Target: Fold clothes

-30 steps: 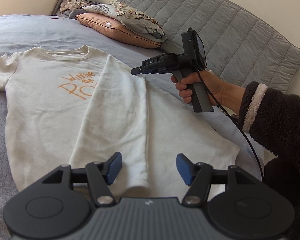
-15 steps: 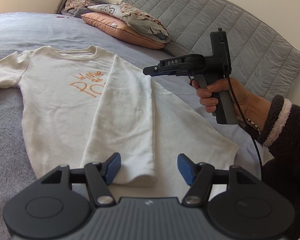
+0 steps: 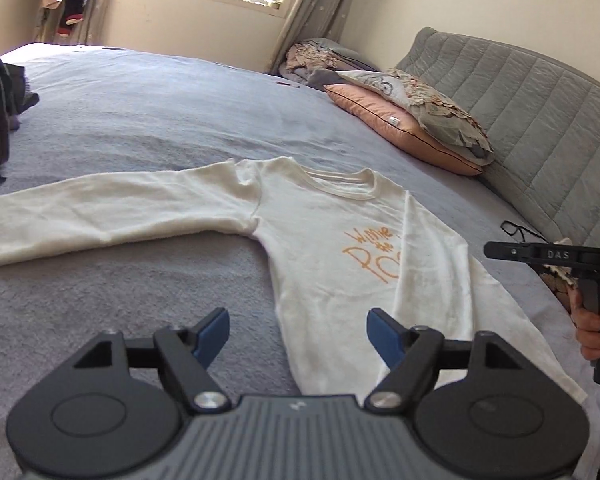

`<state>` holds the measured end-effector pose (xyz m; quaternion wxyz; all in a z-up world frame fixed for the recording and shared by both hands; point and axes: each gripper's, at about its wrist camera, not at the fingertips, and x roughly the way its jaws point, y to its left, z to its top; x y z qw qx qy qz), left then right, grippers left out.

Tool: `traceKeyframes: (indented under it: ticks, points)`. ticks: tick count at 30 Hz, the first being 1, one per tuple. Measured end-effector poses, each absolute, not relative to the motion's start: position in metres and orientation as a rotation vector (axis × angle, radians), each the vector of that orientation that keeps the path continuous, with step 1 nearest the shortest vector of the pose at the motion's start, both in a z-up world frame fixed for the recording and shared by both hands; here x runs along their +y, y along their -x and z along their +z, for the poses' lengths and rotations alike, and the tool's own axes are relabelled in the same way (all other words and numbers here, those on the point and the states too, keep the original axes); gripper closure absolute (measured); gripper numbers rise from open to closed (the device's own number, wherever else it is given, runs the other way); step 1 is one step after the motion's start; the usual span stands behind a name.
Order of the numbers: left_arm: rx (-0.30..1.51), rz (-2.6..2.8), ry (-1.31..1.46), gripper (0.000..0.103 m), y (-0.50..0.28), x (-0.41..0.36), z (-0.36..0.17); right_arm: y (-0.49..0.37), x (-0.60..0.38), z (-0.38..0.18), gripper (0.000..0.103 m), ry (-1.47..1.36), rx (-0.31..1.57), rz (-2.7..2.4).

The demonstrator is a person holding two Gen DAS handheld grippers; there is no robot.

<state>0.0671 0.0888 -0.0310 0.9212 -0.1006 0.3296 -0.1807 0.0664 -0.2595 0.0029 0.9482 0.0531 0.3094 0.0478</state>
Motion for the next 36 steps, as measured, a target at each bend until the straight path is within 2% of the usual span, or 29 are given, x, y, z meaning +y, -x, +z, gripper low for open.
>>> traceKeyframes:
  ticks: [5,13,20,22,29,35,36]
  points:
    - [0.702,-0.135,0.271,0.024,-0.083,0.124,-0.035,-0.054,-0.249,0.004,0.060,-0.093,0.607,0.136]
    - [0.710,0.126,0.311,0.024,-0.094,0.168,-0.036,-0.042,-0.235,0.004,0.057,-0.051,0.608,0.180]
    - [0.670,0.256,0.369,0.024,-0.104,0.199,-0.034,-0.035,-0.223,0.000,0.053,-0.001,0.615,0.204]
    - [0.658,0.306,0.375,0.024,-0.107,0.206,-0.035,-0.034,-0.218,-0.002,0.049,0.022,0.620,0.215]
    - [0.609,0.423,0.425,0.026,-0.111,0.225,-0.039,-0.031,-0.203,-0.005,0.049,0.089,0.627,0.251]
    - [0.575,0.473,0.453,0.050,-0.110,0.235,-0.041,-0.030,-0.196,-0.004,0.049,0.111,0.625,0.264]
    - [0.572,0.475,0.459,0.057,-0.109,0.236,-0.041,-0.030,-0.196,-0.004,0.049,0.112,0.624,0.266]
